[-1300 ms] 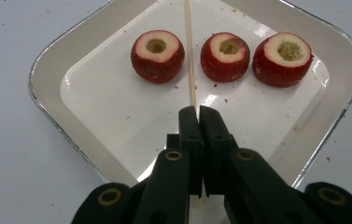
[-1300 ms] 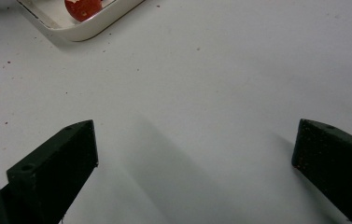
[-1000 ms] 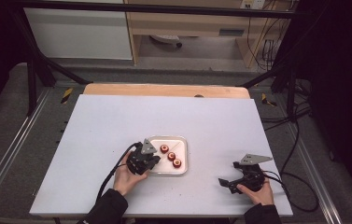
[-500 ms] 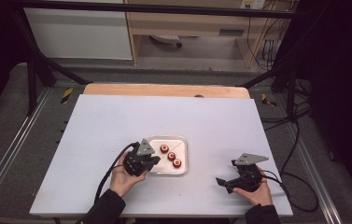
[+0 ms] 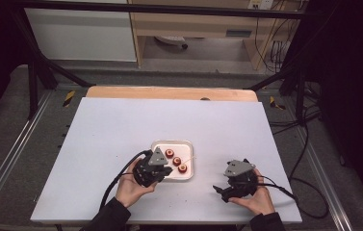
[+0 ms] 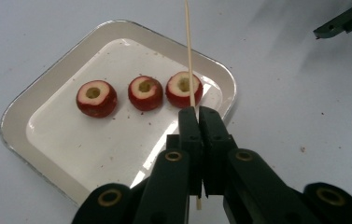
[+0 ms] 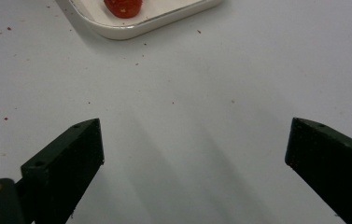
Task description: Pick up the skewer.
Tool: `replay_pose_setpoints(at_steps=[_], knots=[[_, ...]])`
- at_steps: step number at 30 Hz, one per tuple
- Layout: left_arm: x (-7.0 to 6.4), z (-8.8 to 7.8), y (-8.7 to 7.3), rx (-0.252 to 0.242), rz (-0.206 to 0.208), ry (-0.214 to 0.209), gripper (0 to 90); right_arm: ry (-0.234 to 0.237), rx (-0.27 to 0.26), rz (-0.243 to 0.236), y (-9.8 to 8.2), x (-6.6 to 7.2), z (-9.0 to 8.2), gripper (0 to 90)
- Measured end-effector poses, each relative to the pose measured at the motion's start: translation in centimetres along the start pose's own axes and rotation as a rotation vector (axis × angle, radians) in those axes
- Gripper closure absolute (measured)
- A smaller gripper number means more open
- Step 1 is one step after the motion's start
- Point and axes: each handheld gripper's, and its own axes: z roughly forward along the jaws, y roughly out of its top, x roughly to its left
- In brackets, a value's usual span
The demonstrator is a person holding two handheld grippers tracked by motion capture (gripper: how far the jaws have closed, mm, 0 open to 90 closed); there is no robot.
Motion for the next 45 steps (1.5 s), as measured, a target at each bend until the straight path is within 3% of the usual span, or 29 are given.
replay_pose_setpoints(at_steps=[3, 5, 6, 10, 12, 16, 18, 21, 22, 27, 30, 31, 45], knots=[[-0.5, 0.3, 0.3, 0.015, 0.017, -0.015, 88.6, -0.009, 0.011, -0.038, 0.4, 0.3, 0.1, 7.6], [-0.8, 0.5, 0.6, 0.027, 0.029, -0.025, 88.6, -0.025, 0.018, -0.106, 1.1, 0.6, 0.1, 10.3], [-0.9, 0.6, 0.7, 0.035, 0.038, -0.029, 88.6, -0.025, 0.018, -0.106, 1.1, 0.6, 0.1, 10.3], [-1.5, 1.0, 1.3, 0.054, 0.064, -0.049, 88.6, -0.046, 0.000, -0.213, 2.2, 1.4, -0.1, 16.3], [-1.7, 1.1, 1.6, 0.066, 0.077, -0.056, 88.6, -0.047, -0.005, -0.232, 2.4, 1.5, -0.2, 17.8], [-2.3, 1.5, 2.2, 0.078, 0.096, -0.074, 88.5, -0.051, -0.012, -0.347, 3.1, 2.0, -0.3, 26.6], [-2.6, 1.6, 2.5, 0.087, 0.111, -0.079, 88.5, -0.046, -0.015, -0.365, 3.2, 2.1, -0.3, 28.1], [-3.0, 1.9, 3.1, 0.098, 0.128, -0.088, 88.6, -0.031, -0.029, -0.459, 3.5, 2.4, -0.1, 36.2], [-3.2, 2.0, 3.2, 0.101, 0.132, -0.092, 88.6, -0.031, -0.029, -0.459, 3.5, 2.4, -0.1, 36.2], [-3.9, 2.7, 3.9, 0.121, 0.159, -0.108, 88.5, -0.027, 0.002, -0.585, 3.5, 2.7, 0.4, 48.7], [-4.3, 3.0, 4.1, 0.126, 0.160, -0.118, 88.6, -0.018, 0.024, -0.630, 3.2, 3.0, 0.5, 56.7], [-4.3, 3.0, 4.2, 0.133, 0.171, -0.121, 88.5, -0.021, 0.027, -0.702, 3.2, 2.9, 0.7, 61.4], [-4.6, 3.3, 4.5, 0.166, 0.194, -0.141, 88.6, -0.004, 0.071, -0.887, 2.8, 3.2, 0.9, 83.2]])
